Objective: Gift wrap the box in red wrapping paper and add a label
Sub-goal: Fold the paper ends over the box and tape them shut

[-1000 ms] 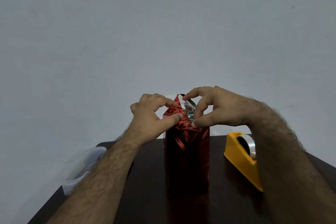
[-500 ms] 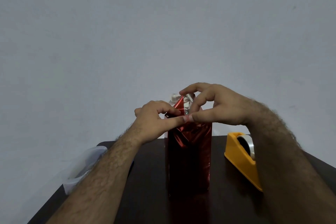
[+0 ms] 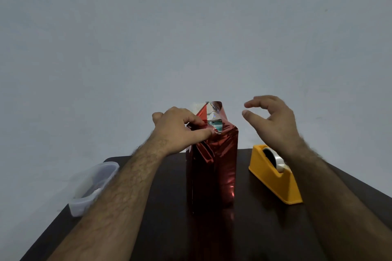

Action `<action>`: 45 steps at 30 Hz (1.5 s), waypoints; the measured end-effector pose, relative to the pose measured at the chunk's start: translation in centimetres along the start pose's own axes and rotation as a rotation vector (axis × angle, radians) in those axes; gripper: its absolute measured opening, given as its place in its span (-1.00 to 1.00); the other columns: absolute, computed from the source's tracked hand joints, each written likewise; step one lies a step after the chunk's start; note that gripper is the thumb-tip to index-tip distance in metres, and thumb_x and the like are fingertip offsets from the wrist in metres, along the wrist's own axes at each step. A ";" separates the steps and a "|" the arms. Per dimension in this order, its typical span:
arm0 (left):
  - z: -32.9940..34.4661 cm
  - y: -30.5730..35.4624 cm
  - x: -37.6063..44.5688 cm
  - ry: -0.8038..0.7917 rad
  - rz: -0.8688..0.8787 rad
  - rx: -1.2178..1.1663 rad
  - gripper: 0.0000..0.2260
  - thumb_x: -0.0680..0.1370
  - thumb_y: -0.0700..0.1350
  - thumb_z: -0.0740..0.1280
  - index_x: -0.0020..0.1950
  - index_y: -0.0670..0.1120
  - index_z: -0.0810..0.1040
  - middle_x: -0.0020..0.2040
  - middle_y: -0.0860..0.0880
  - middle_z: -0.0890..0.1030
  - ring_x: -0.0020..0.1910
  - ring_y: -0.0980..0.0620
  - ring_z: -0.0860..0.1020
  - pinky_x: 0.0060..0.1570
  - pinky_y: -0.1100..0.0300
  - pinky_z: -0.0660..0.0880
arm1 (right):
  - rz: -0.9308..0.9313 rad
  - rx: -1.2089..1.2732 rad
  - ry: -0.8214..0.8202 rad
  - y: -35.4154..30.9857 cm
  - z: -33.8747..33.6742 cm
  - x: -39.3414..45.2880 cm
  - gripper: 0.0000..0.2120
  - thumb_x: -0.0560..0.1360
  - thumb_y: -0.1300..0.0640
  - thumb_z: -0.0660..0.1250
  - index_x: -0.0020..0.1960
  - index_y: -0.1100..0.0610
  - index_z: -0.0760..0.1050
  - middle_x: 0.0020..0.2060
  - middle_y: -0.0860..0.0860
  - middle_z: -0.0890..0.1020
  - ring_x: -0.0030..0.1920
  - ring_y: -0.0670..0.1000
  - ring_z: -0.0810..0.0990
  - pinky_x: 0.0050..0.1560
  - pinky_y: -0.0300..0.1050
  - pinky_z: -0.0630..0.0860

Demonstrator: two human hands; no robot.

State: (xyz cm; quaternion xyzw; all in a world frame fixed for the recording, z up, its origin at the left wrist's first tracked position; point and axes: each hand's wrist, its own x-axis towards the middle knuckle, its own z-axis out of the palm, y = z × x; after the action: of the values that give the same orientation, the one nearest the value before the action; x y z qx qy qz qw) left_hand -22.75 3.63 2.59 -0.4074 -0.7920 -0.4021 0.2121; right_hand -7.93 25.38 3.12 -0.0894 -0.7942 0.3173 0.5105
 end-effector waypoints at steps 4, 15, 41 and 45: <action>0.2 0.9 -0.1 -0.002 -0.004 0.012 -0.56 0.28 0.53 0.43 -0.09 0.24 0.75 -0.06 0.27 0.67 0.20 0.15 0.49 0.07 0.11 0.12 | 0.229 -0.131 0.029 3.5 -1.9 -2.2 -0.70 0.58 -0.10 0.44 0.26 -0.01 0.66 0.24 -0.11 0.64 0.29 -0.04 0.54 0.29 0.05 0.53; 0.2 2.6 -0.9 0.046 -0.029 0.001 -0.72 0.43 0.31 0.56 -0.04 0.15 0.77 -0.05 0.25 0.67 0.05 0.27 0.44 0.23 -0.02 0.19 | 0.803 -0.372 -0.063 11.0 -5.8 -6.1 -0.63 0.54 -0.12 0.42 -0.07 0.21 0.63 -0.09 0.16 0.69 -0.02 0.19 0.67 0.04 0.11 0.64; -1.1 2.1 -0.4 -0.055 -0.128 -0.050 -0.60 0.58 0.39 0.34 -0.05 0.13 0.79 -0.02 0.17 0.74 0.12 0.16 0.50 0.24 0.08 0.12 | 0.585 -0.490 -0.062 7.6 -4.7 -2.6 -0.62 0.47 0.02 0.51 0.23 0.16 0.62 0.19 0.14 0.66 0.10 0.16 0.66 0.05 0.01 0.59; -1.3 1.2 -0.4 -0.109 -0.153 -0.239 -0.69 0.48 0.42 0.39 -0.08 0.26 0.78 -0.01 0.24 0.75 0.24 0.17 0.59 0.50 -0.10 0.30 | -0.123 -0.135 -0.139 2.8 -1.6 -2.5 -0.31 0.37 0.01 0.66 0.46 -0.03 0.52 0.39 -0.09 0.50 0.40 -0.13 0.45 0.42 -0.05 0.45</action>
State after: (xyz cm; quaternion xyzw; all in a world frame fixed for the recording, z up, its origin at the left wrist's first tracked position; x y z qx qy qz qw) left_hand -21.56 2.77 3.63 -0.3896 -0.7775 -0.4858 0.0873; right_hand -5.88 27.15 0.03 -0.0524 -0.8513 0.2364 0.4655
